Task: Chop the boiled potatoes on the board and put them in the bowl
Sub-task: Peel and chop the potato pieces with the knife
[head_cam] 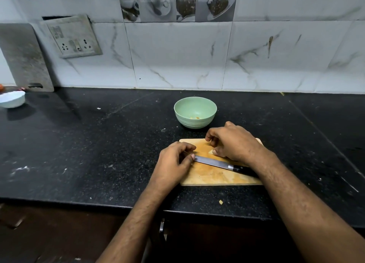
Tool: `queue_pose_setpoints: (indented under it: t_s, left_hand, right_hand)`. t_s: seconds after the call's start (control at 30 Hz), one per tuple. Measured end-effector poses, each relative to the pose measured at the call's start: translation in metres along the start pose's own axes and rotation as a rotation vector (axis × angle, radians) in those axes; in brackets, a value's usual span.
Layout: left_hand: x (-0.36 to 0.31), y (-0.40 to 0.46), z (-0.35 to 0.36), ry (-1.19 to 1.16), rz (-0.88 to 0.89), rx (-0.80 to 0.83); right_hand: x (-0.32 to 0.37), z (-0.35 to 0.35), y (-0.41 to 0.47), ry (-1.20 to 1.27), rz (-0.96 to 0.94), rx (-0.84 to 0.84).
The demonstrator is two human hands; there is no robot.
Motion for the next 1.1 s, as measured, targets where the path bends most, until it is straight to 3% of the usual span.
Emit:
queue_pose_setpoints:
  t_s: [0.13, 0.33, 0.43, 0.67, 0.97, 1.1]
  left_hand:
    - [0.001, 0.002, 0.004, 0.056, 0.015, 0.014]
    - [0.001, 0.0, -0.004, 0.061, -0.01, -0.081]
    - [-0.001, -0.003, -0.007, 0.042, -0.011, -0.078]
    - [0.006, -0.016, -0.008, 0.034, -0.033, -0.048]
    - [0.001, -0.026, -0.011, 0.012, -0.018, -0.001]
    - [-0.001, -0.027, -0.004, 0.074, -0.02, 0.032]
  right_hand:
    - [0.007, 0.003, -0.001, -0.073, -0.052, -0.038]
    - [0.011, 0.002, -0.007, 0.073, -0.091, -0.114]
    - [0.021, 0.001, -0.011, 0.234, -0.135, -0.089]
    - [0.04, 0.031, -0.013, 0.243, -0.151, -0.02]
    - [0.038, 0.035, -0.024, 0.479, -0.123, 0.0]
    - [0.018, 0.027, -0.04, 0.304, -0.019, -0.083]
Point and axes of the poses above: each hand's wrist, its own y-axis towards the middle knuckle, its own z-axis out of the palm, x = y × z, the point moved 4 cm from there along y, towards the middle knuckle, and after that the axes turned 5 degrees about x, right-handed, at the moved point
